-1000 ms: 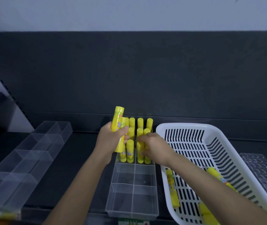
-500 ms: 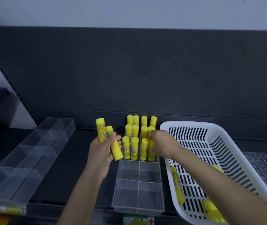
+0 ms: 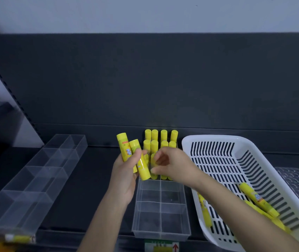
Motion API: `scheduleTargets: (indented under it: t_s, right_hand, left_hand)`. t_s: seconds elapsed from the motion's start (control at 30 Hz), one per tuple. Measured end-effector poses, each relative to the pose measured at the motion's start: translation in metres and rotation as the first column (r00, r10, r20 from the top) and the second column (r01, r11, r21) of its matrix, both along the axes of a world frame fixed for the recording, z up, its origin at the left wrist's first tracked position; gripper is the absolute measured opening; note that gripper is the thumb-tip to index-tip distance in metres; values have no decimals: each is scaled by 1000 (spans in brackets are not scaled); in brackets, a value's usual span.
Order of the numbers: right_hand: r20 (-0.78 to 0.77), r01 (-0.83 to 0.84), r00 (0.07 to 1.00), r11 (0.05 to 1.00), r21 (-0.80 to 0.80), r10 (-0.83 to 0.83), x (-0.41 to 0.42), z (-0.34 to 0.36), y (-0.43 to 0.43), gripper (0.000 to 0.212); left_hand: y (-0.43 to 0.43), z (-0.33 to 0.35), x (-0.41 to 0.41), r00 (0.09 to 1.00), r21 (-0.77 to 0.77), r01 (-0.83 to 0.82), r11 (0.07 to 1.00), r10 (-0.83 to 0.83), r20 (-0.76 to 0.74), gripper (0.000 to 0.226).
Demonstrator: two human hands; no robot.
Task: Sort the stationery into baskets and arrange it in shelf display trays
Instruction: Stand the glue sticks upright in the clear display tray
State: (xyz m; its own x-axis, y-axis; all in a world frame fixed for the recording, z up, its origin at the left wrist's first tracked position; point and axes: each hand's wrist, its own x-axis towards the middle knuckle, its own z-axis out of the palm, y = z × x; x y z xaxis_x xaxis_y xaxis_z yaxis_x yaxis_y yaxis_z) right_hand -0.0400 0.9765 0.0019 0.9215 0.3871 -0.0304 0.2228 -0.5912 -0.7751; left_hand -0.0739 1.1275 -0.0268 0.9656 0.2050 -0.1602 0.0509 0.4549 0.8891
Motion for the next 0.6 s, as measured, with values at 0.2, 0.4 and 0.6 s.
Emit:
scheduleTargets:
  t_s: [0.2,0.4,0.6]
  right_hand:
    - [-433,77,890,888,454,144,-15,-11,10,21]
    - [-369,140,929,904,404,21,-7,-14,-11,11]
    - [-144,101,987,974,202,-73,-3,-9,-27,11]
  left_hand:
    - [-16,0,-3,999,64,35,997,-35,-1,25]
    - [15,-10,-7,995,688,52,724,22,-99,21]
    - [42,-7,-12,989,846,144,513,-100,-108,22]
